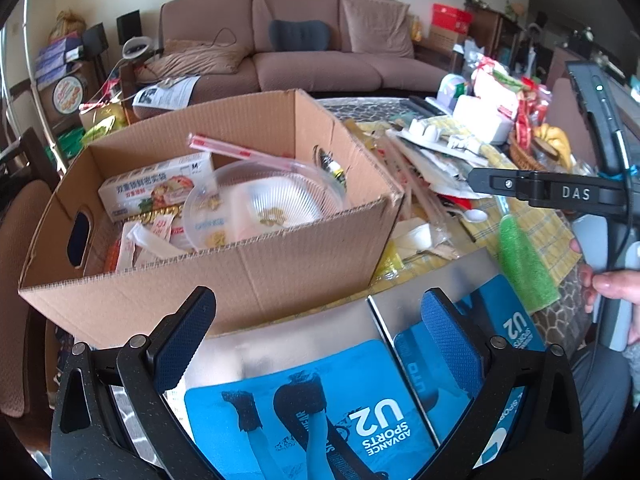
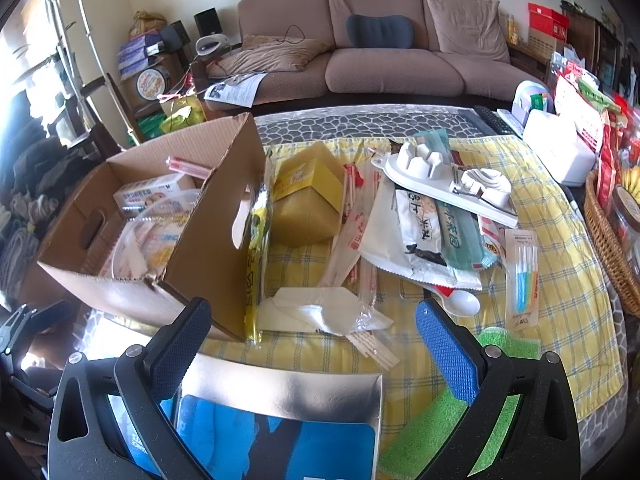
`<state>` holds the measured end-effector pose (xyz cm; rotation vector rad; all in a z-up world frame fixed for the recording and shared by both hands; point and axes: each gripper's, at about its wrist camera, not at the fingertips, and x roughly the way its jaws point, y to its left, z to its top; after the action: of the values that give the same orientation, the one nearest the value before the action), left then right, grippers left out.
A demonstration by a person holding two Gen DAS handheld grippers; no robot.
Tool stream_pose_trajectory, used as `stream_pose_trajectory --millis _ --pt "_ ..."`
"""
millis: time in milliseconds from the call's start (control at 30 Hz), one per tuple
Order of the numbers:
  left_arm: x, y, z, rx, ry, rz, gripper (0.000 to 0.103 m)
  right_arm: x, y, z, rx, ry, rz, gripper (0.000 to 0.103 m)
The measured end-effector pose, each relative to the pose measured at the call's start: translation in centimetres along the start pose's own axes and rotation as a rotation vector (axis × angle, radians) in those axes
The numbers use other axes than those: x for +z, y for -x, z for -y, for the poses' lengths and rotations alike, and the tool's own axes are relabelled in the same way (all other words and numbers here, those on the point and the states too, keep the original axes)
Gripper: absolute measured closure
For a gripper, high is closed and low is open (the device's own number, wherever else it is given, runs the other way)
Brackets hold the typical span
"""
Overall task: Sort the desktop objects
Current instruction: 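Move the right tool toward the yellow-and-tan sponge on the table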
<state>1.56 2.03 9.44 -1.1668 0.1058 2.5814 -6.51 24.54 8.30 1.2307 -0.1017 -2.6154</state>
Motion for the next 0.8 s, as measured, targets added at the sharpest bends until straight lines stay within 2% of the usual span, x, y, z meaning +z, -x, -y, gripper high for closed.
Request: stream_pose_trajectory --millis 300,533,667,800 --pt "9.2 -0.5 0.1 -0.080 -0.011 0.036 0.000 4.9 0.7 3.0 0.209 -0.125 0.007 0.003" --pt "17.8 -4.6 -0.3 -0.133 -0.006 -0.001 0.000 5.6 -3.7 4.5 0.366 -0.305 -0.057 0.011" --pt "22.6 -8.3 -0.3 -0.151 0.001 -0.060 0.000 5.3 -6.6 3.9 0.374 -0.343 -0.070 0.016" --pt "26.0 -13.0 0.9 -0.135 -0.033 -0.139 0.003 5.3 -8.6 3.0 0.318 -0.299 -0.063 0.028"
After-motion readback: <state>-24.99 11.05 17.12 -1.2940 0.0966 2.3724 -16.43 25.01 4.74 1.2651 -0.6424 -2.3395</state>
